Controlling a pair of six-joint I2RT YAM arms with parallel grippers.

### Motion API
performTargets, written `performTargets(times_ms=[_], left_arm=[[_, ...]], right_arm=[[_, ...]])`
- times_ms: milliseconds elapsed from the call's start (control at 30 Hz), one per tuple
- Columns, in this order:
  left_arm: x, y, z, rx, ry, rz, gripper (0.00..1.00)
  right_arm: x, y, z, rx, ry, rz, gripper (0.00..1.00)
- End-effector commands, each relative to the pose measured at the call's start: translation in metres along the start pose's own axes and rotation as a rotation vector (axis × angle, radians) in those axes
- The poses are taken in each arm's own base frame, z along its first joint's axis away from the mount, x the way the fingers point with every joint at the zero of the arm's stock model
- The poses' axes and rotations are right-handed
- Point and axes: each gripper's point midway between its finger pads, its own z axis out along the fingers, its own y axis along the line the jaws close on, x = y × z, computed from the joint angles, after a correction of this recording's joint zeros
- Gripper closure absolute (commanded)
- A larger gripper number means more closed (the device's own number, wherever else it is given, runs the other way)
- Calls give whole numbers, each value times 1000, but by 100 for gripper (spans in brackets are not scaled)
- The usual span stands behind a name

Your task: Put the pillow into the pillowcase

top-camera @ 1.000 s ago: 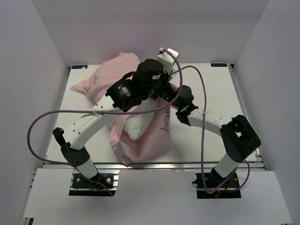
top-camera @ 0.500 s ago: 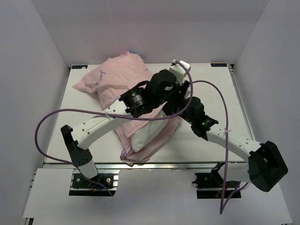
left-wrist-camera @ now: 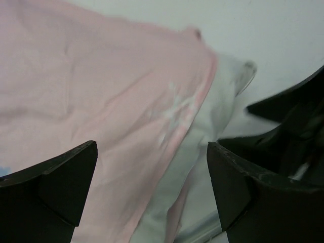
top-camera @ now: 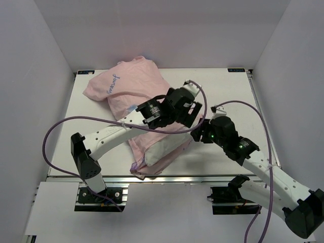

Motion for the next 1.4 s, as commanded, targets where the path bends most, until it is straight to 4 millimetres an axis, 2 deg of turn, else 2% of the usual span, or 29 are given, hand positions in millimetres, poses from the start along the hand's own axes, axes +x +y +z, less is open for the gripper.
performTargets(times_ms=[0, 33, 67, 100, 133, 267, 367, 400, 433, 467, 600, 633, 667, 700, 733, 767, 800, 833, 867, 933, 967, 1000, 1033, 1067, 1100, 1133, 1233, 1300, 1367], left_arm=[[40, 19, -28, -29, 95, -12, 2], [64, 16, -25, 4, 151, 18, 2], [69, 13, -26, 28, 149, 21, 2], [72, 12, -32, 54, 147, 25, 2], [86, 7, -29, 98, 173, 55, 2], [107, -7, -26, 203, 194, 101, 2], [120, 3, -11, 132, 209, 129, 2], [131, 17, -4, 49, 228, 153, 2], [138, 20, 1, 22, 252, 161, 2], [153, 21, 10, 1, 312, 187, 2], [184, 34, 34, -121, 421, 243, 2], [188, 37, 38, -149, 436, 254, 11], [200, 40, 46, -181, 471, 274, 25], [201, 43, 50, -212, 478, 279, 43], [193, 49, 54, -271, 453, 269, 86], [197, 53, 62, -316, 463, 263, 100], [191, 57, 63, -363, 458, 256, 100], [160, 63, 65, -422, 393, 234, 100], [149, 67, 62, -450, 386, 231, 100], [114, 69, 60, -465, 309, 175, 100], [79, 65, 57, -418, 240, 103, 100], [57, 64, 49, -382, 193, 59, 100], [37, 66, 45, -343, 147, 8, 100], [17, 60, 38, -274, 100, -34, 100], [6, 62, 31, -252, 66, -51, 100], [-17, 70, 15, -232, -11, -95, 100], [-41, 81, -9, -201, -97, -144, 100], [-49, 79, -15, -161, -119, -163, 100], [-54, 78, -19, -140, -138, -187, 100]], right_arm=[[22, -36, -17, 155, 86, -1, 31], [22, -40, -19, 167, 90, 5, 15], [23, -42, -20, 170, 103, -4, 11], [22, -44, -21, 175, 104, -1, 11], [22, -41, -23, 157, 117, -13, 11], [21, -45, -25, 175, 130, -12, 11], [23, -47, -23, 172, 147, -7, 11], [22, -47, -22, 165, 146, 1, 11], [23, -44, -22, 143, 154, 2, 11], [22, -42, -22, 134, 148, 5, 11], [23, -37, -23, 92, 148, -3, 11], [20, -35, -23, 80, 137, -9, 11], [18, -34, -25, 69, 124, -29, 11], [15, -33, -26, 62, 114, -36, 11], [13, -32, -27, 56, 103, -44, 11], [10, -31, -29, 49, 91, -57, 11], [8, -29, -29, 42, 86, -63, 11], [6, -27, -31, 30, 80, -67, 11], [6, -26, -31, 23, 80, -81, 11], [5, -26, -31, 23, 79, -89, 11], [5, -27, -29, 26, 81, -94, 11], [3, -30, -27, 45, 72, -90, 11], [3, -33, -22, 69, 77, -76, 11], [-1, -32, -20, 74, 69, -64, 11], [-6, -29, -16, 71, 49, -32, 11], [-7, -27, -10, 67, 50, -12, 11], [-21, -7, 3, -23, 13, 9, 11], [-40, 12, 8, -95, -35, 18, 11], [-50, 17, 19, -99, -48, 49, 12]])
